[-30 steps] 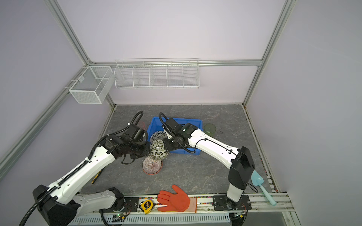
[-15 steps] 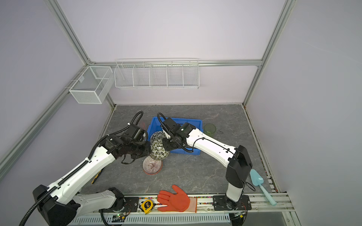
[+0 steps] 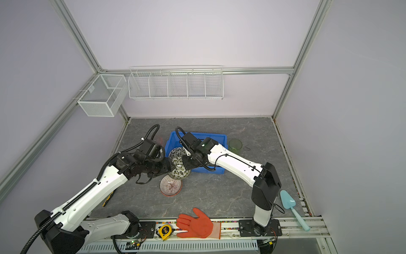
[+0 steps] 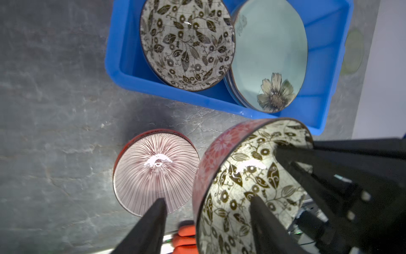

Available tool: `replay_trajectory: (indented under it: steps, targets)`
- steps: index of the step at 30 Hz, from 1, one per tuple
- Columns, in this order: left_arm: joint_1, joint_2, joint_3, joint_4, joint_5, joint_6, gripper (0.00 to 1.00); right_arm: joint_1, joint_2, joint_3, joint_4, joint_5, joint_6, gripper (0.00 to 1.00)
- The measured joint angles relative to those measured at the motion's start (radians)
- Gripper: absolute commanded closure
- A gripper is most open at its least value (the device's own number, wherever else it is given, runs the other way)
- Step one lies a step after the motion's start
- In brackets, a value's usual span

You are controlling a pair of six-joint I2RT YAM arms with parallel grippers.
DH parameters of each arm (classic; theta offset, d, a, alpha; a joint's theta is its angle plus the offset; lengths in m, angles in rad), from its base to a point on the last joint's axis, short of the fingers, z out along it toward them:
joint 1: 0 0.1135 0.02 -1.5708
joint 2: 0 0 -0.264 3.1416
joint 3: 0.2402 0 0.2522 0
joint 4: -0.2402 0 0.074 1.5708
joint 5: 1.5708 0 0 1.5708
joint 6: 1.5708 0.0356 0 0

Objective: Place the mixed dishes into the plastic bin
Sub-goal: 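Carry the bowl into the bin with the right gripper while left withdraws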

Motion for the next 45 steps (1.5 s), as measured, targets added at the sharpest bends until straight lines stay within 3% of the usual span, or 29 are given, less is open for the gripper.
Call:
replay_trajectory:
  steps: [4, 16, 34, 45]
  targets:
    - [0.000, -0.024, 0.000, -0.013, -0.025, 0.005, 0.15, -0.004, 0.000, 0.021, -0.008, 0.000, -0.008, 0.93]
    - [0.107, -0.130, 0.018, -0.058, -0.060, 0.009, 0.05, -0.051, 0.032, 0.101, -0.038, 0.000, -0.048, 0.93]
    - [0.162, -0.222, 0.013, -0.100, -0.070, 0.016, 0.01, -0.105, 0.174, 0.300, -0.139, -0.002, -0.103, 0.93]
    - [0.306, -0.246, -0.059, -0.101, -0.010, 0.073, 0.00, -0.111, 0.246, 0.335, -0.149, -0.005, -0.104, 0.93]
